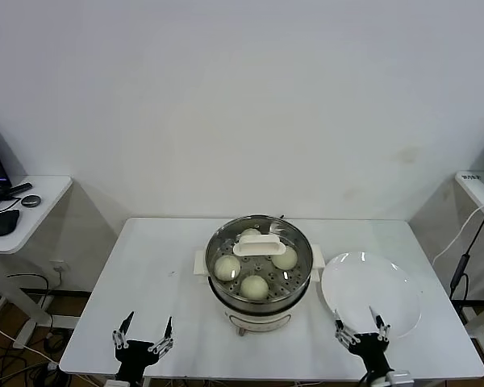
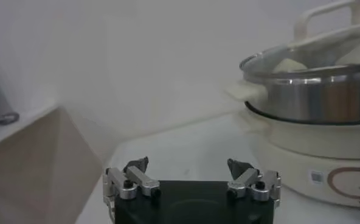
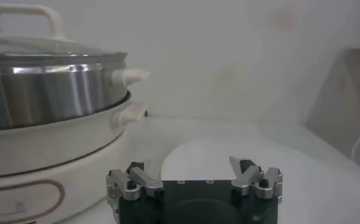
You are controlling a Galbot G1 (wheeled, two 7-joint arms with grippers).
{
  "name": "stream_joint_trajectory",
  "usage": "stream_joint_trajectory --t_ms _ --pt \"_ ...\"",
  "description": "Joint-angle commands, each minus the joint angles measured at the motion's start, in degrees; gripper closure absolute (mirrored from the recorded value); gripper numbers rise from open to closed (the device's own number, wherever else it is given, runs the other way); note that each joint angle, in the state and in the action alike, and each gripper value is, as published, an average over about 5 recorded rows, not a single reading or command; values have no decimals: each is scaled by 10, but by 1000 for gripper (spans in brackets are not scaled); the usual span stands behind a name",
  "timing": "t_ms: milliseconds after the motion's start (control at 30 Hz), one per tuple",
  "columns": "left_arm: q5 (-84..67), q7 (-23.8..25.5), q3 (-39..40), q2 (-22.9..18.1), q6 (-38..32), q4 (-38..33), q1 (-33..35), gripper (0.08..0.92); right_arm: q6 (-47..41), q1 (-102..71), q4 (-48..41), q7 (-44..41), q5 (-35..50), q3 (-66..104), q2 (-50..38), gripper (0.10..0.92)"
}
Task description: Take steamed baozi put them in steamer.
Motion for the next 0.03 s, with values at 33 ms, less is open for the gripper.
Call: stream_joint_trajectory --t_ms 33 --pt "-28 1 -8 -4 -6 -13 27 177 -11 -24 26 1 -30 -3 -4 203"
